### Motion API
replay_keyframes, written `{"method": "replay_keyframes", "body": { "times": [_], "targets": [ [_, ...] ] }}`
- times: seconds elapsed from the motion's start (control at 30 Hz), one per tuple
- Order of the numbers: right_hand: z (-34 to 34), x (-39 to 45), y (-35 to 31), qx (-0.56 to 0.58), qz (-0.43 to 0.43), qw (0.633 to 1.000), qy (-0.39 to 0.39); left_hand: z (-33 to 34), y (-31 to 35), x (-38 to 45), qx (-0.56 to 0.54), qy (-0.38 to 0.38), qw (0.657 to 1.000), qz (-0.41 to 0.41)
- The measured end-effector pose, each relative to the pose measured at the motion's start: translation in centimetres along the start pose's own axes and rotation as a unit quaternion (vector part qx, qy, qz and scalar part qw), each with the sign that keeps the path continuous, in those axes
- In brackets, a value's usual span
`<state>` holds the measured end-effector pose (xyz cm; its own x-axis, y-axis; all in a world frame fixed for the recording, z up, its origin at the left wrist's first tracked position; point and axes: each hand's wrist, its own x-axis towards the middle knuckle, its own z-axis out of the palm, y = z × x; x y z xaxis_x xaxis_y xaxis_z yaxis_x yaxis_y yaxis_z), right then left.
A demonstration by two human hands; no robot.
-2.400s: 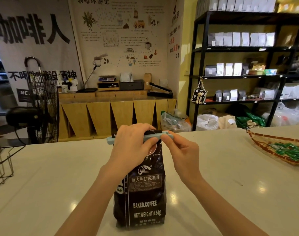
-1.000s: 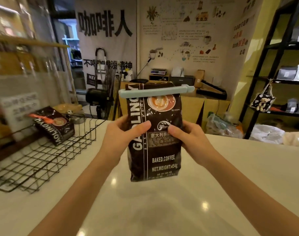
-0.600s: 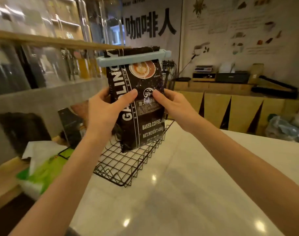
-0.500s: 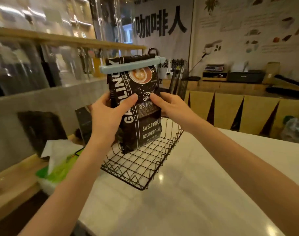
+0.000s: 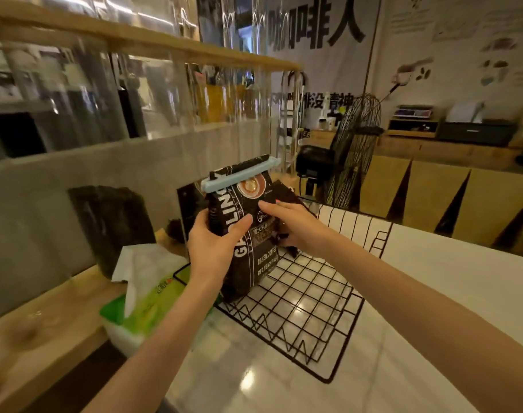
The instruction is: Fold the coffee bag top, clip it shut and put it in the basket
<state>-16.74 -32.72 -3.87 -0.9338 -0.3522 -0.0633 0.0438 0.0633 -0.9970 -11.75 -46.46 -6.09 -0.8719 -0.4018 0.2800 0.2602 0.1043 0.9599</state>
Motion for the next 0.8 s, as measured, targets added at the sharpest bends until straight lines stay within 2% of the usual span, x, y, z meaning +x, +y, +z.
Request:
{"method": "replay_keyframes", "body": {
  "times": [0.17,0.43,0.57,0.7,0.8],
  "targets": [
    [0.7,1.0,1.1,-0.004,0.007,1.0,-0.008,-0.4,-1.2,-0.1,0.009,0.003,1.0,-0.025],
    [0.3,0.3,1.1,-0.053,0.029,0.998,-0.023,-0.2,-1.6,-0.5,0.048,-0.011,0.998,-0.033],
    [0.6,0.4,1.1,-0.041,0.037,0.998,-0.025,-0.5,-1.7,-0.7,0.075,-0.018,0.997,-0.027],
    [0.6,0.2,1.2,-0.043,0.026,0.999,-0.014,-0.4,-1.2,-0.9,0.094,-0.013,0.995,-0.006],
    [0.3,-0.1,1.1,-0.079,-0.015,0.997,-0.012,-0.4,-1.4,-0.8,0.103,0.002,0.995,0.013]
  ]
}}
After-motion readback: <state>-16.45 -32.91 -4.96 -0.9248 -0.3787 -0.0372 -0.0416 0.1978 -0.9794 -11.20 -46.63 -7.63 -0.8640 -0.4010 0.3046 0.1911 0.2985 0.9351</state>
